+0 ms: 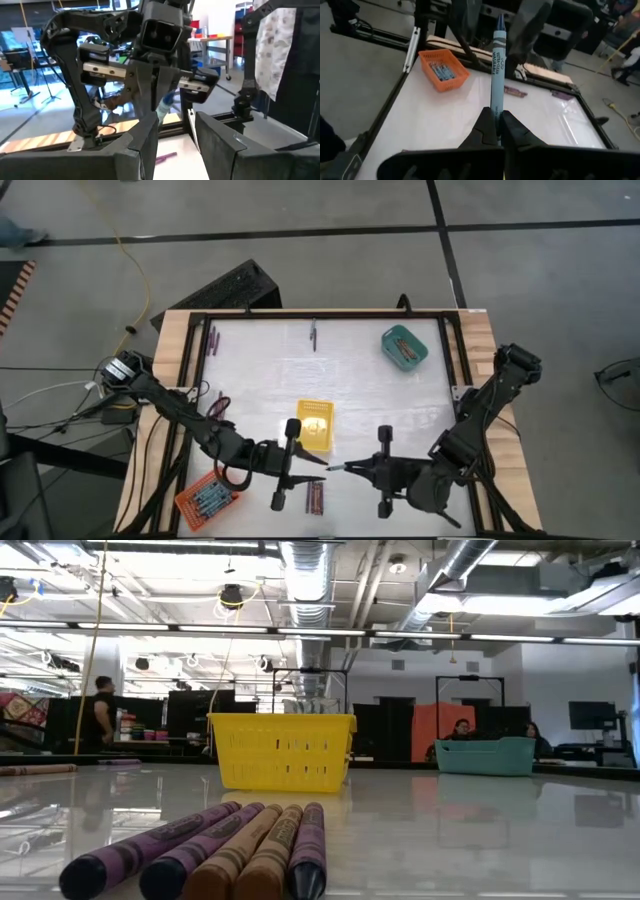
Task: Sort crayons
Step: Put the blue crayon into the orange basket
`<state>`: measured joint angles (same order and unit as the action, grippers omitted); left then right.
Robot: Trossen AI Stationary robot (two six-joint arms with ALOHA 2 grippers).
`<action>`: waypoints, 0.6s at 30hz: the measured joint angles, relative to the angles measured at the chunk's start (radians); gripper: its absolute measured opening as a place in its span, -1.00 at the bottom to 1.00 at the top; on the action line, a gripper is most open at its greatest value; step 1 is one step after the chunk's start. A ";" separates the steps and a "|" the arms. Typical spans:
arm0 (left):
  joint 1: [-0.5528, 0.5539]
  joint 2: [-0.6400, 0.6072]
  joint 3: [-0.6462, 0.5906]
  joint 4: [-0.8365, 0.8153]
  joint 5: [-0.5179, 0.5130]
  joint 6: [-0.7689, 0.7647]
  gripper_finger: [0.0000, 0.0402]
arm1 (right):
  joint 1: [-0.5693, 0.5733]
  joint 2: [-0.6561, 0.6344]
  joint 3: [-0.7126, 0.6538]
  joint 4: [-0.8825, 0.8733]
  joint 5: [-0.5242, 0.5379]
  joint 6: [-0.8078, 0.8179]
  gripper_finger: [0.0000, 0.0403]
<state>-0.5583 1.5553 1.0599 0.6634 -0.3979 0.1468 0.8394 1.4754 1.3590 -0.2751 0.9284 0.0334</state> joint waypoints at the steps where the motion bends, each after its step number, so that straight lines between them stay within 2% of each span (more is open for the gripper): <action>1: 0.000 0.000 0.000 0.002 0.000 0.005 -0.40 | -0.005 0.000 0.000 0.010 -0.001 -0.010 -1.00; 14: 0.003 0.000 0.000 0.047 -0.036 0.052 -0.40 | -0.077 0.003 0.001 0.098 -0.069 -0.062 -1.00; 18: 0.003 0.000 0.000 0.047 -0.048 0.059 -0.49 | -0.092 0.003 0.001 0.109 -0.094 -0.072 -1.00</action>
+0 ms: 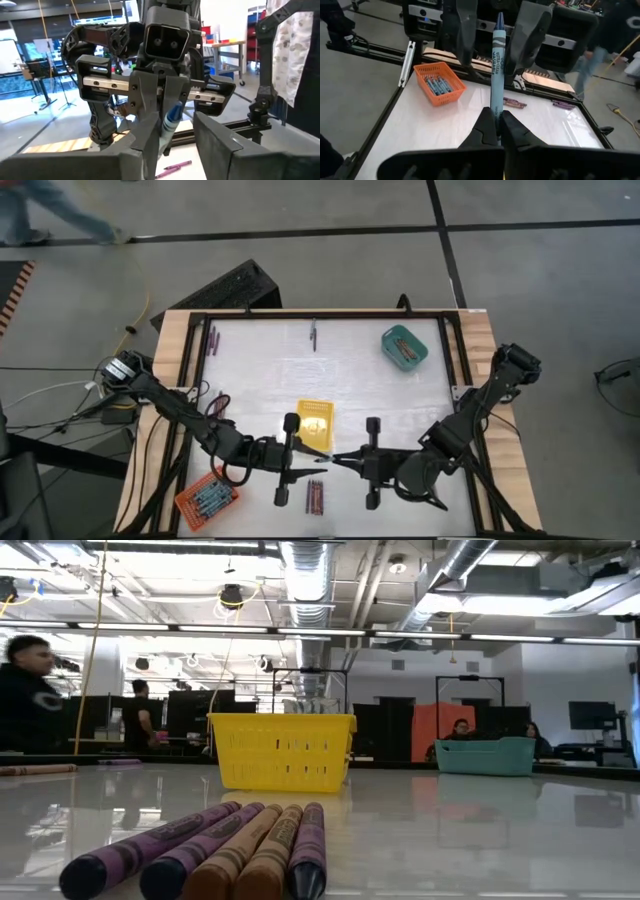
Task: Sort crayons
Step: Put the blue crayon into the orange basket
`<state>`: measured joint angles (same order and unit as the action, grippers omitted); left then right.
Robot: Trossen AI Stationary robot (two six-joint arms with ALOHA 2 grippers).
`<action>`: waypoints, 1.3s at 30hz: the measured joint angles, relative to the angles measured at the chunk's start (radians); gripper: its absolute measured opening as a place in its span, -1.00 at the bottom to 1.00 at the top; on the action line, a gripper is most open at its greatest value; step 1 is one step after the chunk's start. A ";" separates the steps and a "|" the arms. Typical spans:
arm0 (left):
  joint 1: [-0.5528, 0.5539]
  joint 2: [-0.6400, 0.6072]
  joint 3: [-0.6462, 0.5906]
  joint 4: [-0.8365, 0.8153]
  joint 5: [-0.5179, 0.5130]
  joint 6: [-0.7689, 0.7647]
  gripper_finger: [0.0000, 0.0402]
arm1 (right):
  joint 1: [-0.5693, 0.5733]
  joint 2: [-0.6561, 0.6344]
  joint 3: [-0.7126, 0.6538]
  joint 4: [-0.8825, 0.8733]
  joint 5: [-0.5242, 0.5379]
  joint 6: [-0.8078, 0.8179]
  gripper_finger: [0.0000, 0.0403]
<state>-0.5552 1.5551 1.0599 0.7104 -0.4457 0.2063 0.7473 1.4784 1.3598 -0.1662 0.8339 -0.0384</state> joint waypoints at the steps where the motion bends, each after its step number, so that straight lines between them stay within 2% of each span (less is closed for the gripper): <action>1: 0.000 0.000 0.000 0.000 -0.001 0.007 -0.53 | -0.005 0.000 0.000 0.000 -0.002 0.000 -1.00; 11: 0.000 0.000 0.000 -0.005 -0.002 0.060 -0.92 | -0.010 0.001 0.000 0.007 -0.017 -0.017 -1.00; 19: -0.004 0.000 0.000 -0.016 -0.015 0.074 -0.96 | -0.012 0.001 0.000 -0.004 -0.023 -0.005 -0.98; 22: -0.012 0.000 0.000 -0.029 -0.039 0.074 -0.97 | -0.019 0.001 0.000 -0.029 -0.024 0.020 -0.84; 25: -0.028 0.000 0.018 -0.115 -0.091 0.068 -0.97 | -0.033 0.001 0.000 -0.084 -0.025 0.068 -0.59; 27: -0.050 -0.008 0.048 -0.255 -0.141 0.034 -0.97 | -0.039 0.002 0.000 -0.133 -0.021 0.099 -0.41; 29: -0.076 -0.013 0.093 -0.474 -0.195 -0.048 -0.97 | -0.044 0.002 0.000 -0.187 -0.017 0.134 -0.22; 33: -0.119 -0.021 0.226 -1.046 -0.265 -0.386 -0.97 | -0.056 0.001 0.001 -0.324 -0.016 0.233 0.04; 36: -0.150 -0.024 0.327 -1.478 -0.235 -0.722 -0.97 | -0.067 0.001 0.001 -0.425 -0.017 0.312 0.10; 39: -0.182 -0.024 0.377 -1.789 -0.141 -1.023 -0.97 | -0.079 0.001 0.001 -0.494 -0.016 0.359 0.09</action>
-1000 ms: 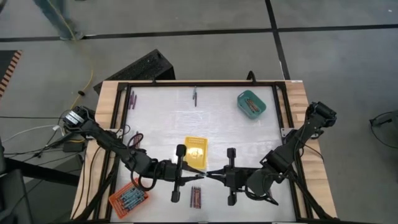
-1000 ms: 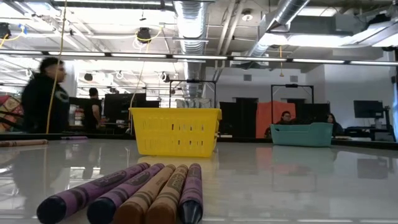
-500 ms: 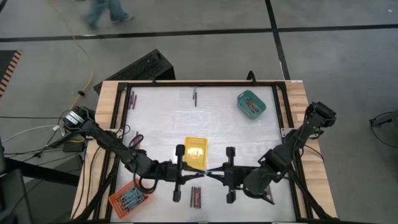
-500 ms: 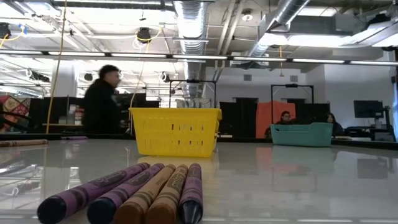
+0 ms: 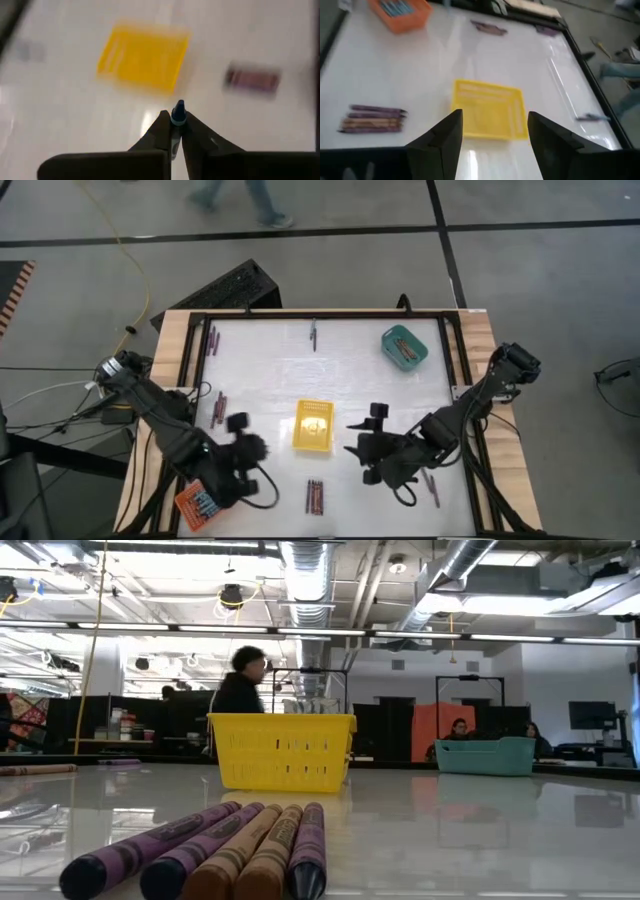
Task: Sort crayons
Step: Put the blue crayon into the orange basket
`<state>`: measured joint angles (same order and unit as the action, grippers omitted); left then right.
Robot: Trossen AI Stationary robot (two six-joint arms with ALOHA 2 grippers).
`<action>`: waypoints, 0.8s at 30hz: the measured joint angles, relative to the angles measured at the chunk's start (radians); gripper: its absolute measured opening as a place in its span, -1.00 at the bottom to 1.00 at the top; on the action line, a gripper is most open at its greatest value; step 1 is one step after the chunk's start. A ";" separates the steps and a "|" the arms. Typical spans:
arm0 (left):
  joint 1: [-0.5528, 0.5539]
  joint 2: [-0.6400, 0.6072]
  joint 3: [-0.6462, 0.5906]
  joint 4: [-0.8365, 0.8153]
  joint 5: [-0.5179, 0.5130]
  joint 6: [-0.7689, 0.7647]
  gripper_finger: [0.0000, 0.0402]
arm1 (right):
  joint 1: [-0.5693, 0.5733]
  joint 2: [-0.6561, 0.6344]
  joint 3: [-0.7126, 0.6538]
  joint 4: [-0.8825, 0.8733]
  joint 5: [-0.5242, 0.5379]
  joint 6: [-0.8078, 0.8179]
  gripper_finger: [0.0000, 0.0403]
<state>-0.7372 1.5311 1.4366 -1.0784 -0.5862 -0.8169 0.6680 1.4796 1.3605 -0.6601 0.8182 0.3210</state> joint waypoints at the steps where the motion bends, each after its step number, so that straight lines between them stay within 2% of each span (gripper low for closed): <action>1: -0.009 0.000 0.005 -0.075 0.051 -0.088 -0.97 | -0.005 0.000 0.000 -0.014 0.000 0.009 0.08; 4: -0.043 0.000 -0.012 -0.173 0.219 -0.288 -0.97 | -0.017 0.000 0.000 -0.045 -0.001 0.020 0.05; 8: -0.090 0.000 -0.063 -0.174 0.406 -0.465 -0.97 | -0.018 0.000 0.000 -0.067 0.000 0.020 -0.01; 10: -0.118 0.000 -0.090 -0.175 0.466 -0.544 -0.97 | -0.024 0.000 0.000 -0.079 -0.001 0.019 -0.03; 16: -0.197 0.000 -0.176 -0.048 0.567 -0.733 -0.97 | -0.037 0.000 0.000 -0.122 -0.001 0.020 -0.08; 24: -0.219 0.000 -0.303 0.169 0.614 -0.806 -0.93 | -0.049 0.000 0.000 -0.138 -0.001 0.021 -0.11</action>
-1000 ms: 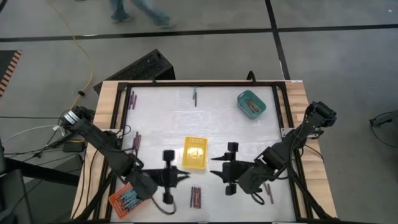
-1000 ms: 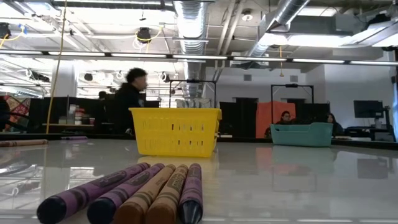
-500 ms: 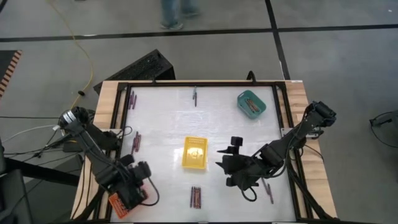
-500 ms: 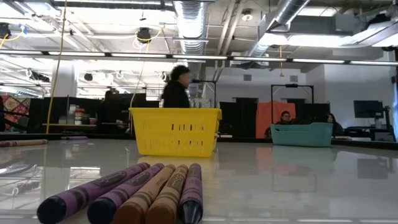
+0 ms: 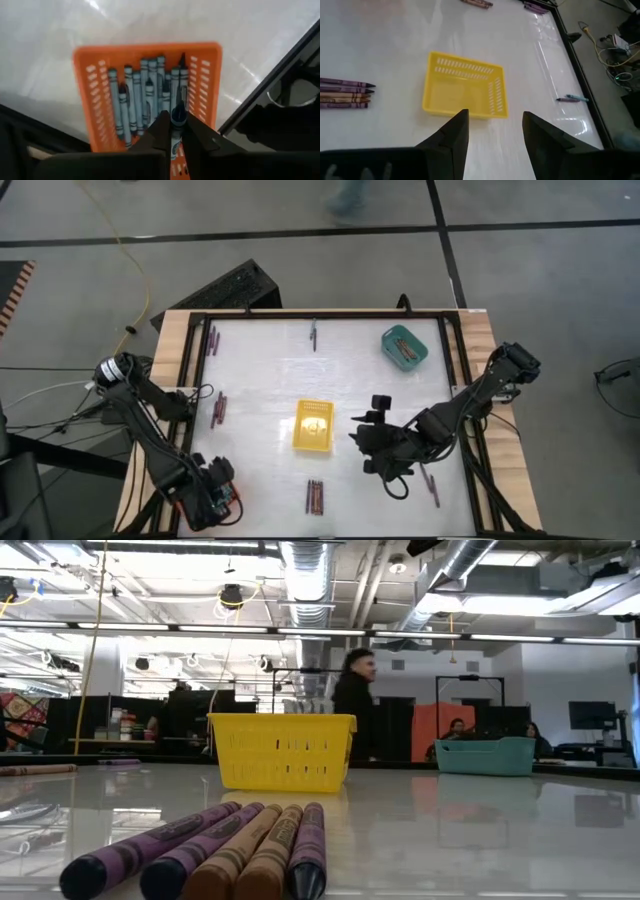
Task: Sort crayons
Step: Put the blue crayon into the orange basket
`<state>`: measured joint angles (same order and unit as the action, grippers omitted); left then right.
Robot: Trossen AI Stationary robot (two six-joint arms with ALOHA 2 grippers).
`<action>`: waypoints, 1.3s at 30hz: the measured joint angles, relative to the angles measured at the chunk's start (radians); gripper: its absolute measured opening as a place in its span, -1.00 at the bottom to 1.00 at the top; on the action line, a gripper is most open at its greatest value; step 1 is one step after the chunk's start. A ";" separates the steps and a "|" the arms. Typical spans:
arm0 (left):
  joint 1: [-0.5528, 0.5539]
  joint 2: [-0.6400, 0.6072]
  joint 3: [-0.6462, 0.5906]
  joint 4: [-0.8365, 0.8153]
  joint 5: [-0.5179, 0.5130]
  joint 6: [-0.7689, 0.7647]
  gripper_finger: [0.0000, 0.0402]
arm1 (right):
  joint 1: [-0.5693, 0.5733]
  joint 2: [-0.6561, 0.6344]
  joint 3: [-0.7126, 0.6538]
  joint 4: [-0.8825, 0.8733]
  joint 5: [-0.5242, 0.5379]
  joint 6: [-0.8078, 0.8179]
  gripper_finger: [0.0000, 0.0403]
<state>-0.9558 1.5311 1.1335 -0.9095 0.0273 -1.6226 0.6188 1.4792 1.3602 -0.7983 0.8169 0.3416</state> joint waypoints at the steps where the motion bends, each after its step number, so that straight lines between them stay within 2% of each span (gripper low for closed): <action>1: 0.000 0.000 -0.016 0.016 0.019 -0.004 -0.92 | 0.000 0.000 0.000 -0.003 0.000 0.002 -0.11; 8: -0.013 0.000 -0.078 0.034 0.094 -0.030 -0.91 | 0.012 0.000 -0.001 -0.021 -0.003 0.020 -0.11; 14: -0.020 0.000 -0.079 0.041 0.097 -0.042 -0.87 | 0.015 0.000 -0.001 -0.033 -0.003 0.027 -0.11; 24: -0.021 0.000 -0.079 0.041 0.092 -0.046 -0.55 | 0.014 0.000 -0.001 -0.033 -0.002 0.027 -0.11; 29: -0.019 0.000 -0.072 0.034 0.086 -0.038 -0.47 | 0.014 0.000 -0.001 -0.033 -0.002 0.027 -0.11; 35: -0.014 0.000 0.012 -0.005 -0.044 0.026 -0.47 | 0.014 0.000 -0.001 -0.036 -0.002 0.027 -0.11; 39: 0.018 0.000 0.074 -0.019 -0.205 0.133 -0.47 | 0.014 0.000 -0.001 -0.040 -0.001 0.027 -0.11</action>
<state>-0.9382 1.5311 1.2075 -0.9284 -0.1781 -1.4901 0.6323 1.4792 1.3590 -0.8380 0.8158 0.3687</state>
